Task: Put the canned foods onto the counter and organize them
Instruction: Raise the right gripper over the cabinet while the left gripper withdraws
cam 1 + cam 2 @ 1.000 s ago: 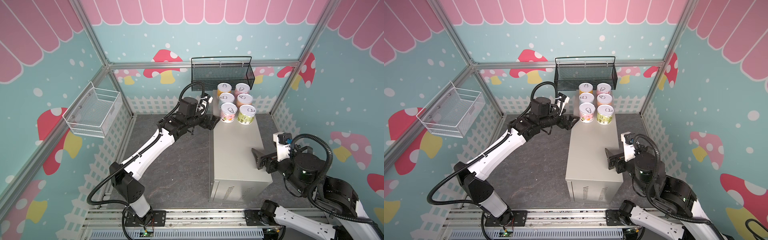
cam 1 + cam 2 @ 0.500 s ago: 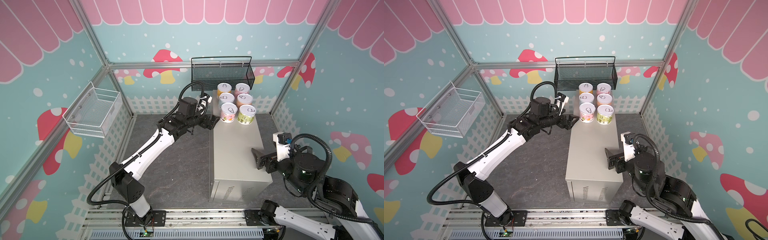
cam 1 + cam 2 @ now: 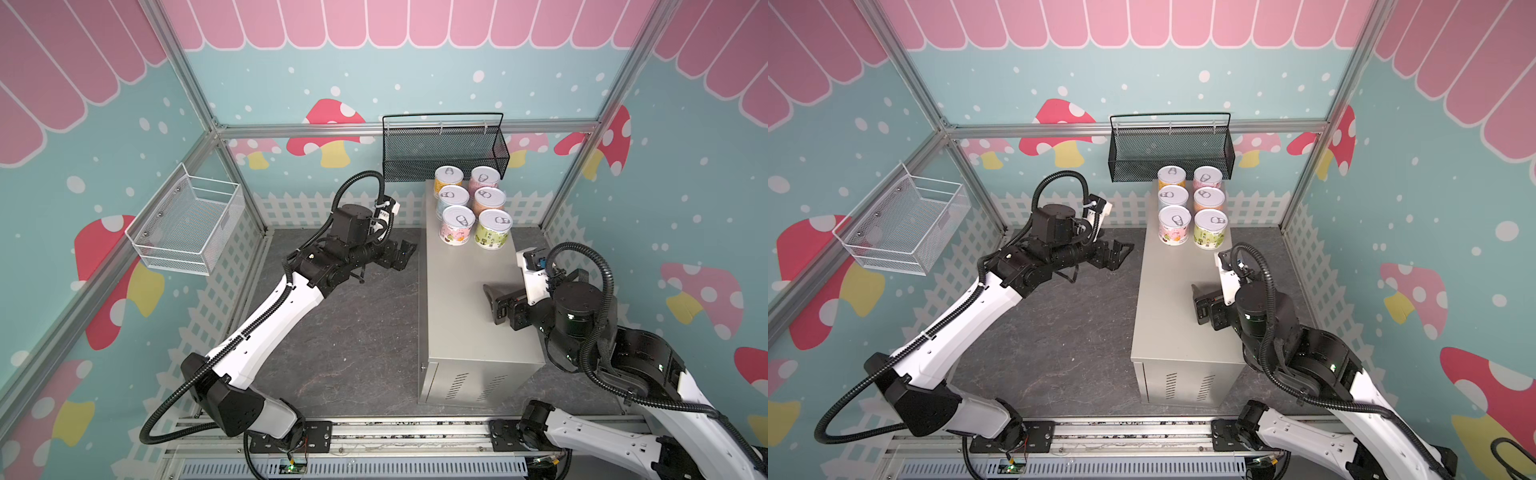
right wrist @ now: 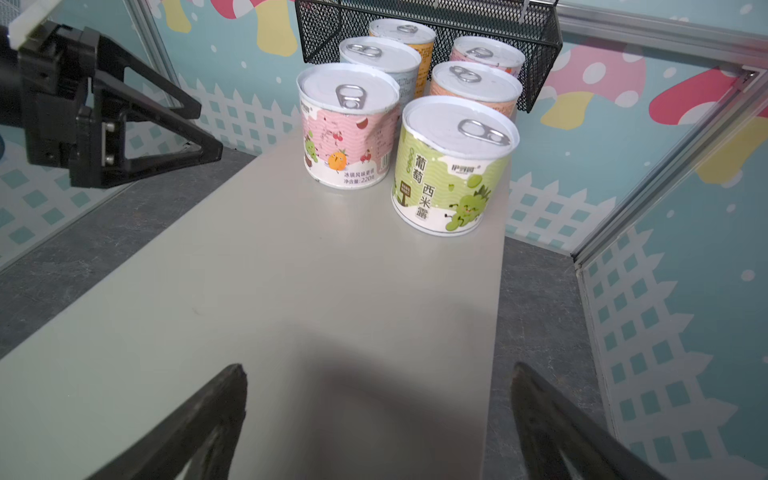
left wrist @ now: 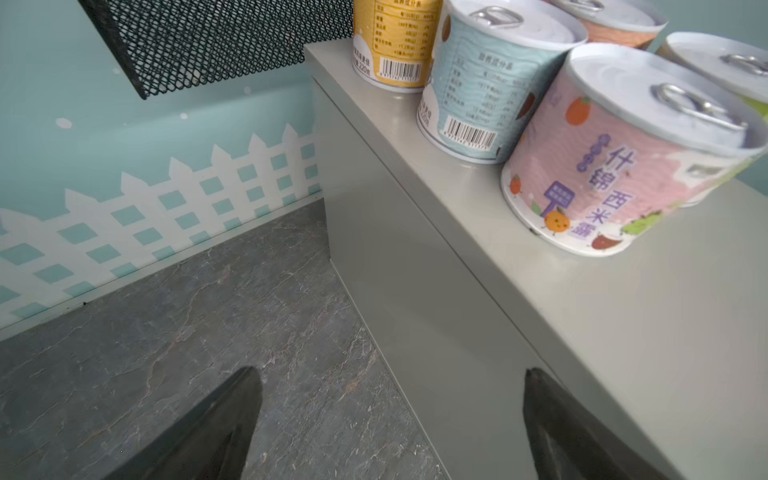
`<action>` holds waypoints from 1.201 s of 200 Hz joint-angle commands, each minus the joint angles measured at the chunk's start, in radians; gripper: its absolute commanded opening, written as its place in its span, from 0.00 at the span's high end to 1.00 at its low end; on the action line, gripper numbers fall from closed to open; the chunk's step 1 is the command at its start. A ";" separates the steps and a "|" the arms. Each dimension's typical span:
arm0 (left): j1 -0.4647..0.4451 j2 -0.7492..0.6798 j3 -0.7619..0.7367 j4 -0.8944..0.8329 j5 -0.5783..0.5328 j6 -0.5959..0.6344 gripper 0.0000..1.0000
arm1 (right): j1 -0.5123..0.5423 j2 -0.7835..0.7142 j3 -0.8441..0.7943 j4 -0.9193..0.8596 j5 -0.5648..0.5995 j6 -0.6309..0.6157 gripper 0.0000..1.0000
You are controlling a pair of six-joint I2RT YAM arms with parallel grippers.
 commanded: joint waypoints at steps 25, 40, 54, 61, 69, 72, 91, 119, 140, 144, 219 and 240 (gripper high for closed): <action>0.002 -0.045 -0.021 -0.034 -0.024 0.026 0.02 | 0.002 0.096 0.201 0.054 -0.018 -0.108 0.01; 0.003 -0.046 -0.021 -0.033 -0.015 0.023 0.02 | 0.002 0.129 0.283 0.052 -0.029 -0.150 0.01; 0.002 -0.045 -0.018 -0.033 -0.006 0.020 0.02 | 0.000 0.156 0.351 0.046 -0.029 -0.195 0.01; 0.003 -0.043 -0.017 -0.033 0.000 0.019 0.02 | -0.001 0.166 0.377 0.045 -0.028 -0.218 0.01; 0.002 -0.042 -0.015 -0.033 0.006 0.016 0.02 | -0.004 0.181 0.416 0.042 -0.018 -0.245 0.01; 0.002 -0.042 -0.015 -0.033 0.011 0.015 0.02 | -0.005 0.187 0.430 0.039 -0.015 -0.254 0.01; 0.002 -0.042 -0.011 -0.031 0.022 0.009 0.02 | -0.012 0.235 0.522 0.012 -0.027 -0.290 0.01; 0.000 -0.042 -0.013 -0.029 0.035 0.002 0.01 | -0.047 0.316 0.636 -0.016 -0.076 -0.332 0.01; 0.000 -0.046 -0.016 -0.029 0.044 -0.002 0.02 | -0.139 0.356 0.677 -0.022 -0.193 -0.337 0.01; 0.000 -0.048 -0.020 -0.028 0.044 -0.003 0.02 | -0.174 0.364 0.679 -0.022 -0.224 -0.334 0.01; -0.001 -0.117 -0.101 -0.026 0.073 0.008 0.02 | -0.653 0.346 0.468 0.141 -0.741 -0.304 0.01; -0.002 -0.135 -0.109 -0.025 0.135 0.022 0.01 | -0.680 0.245 0.270 0.259 -0.816 -0.311 0.01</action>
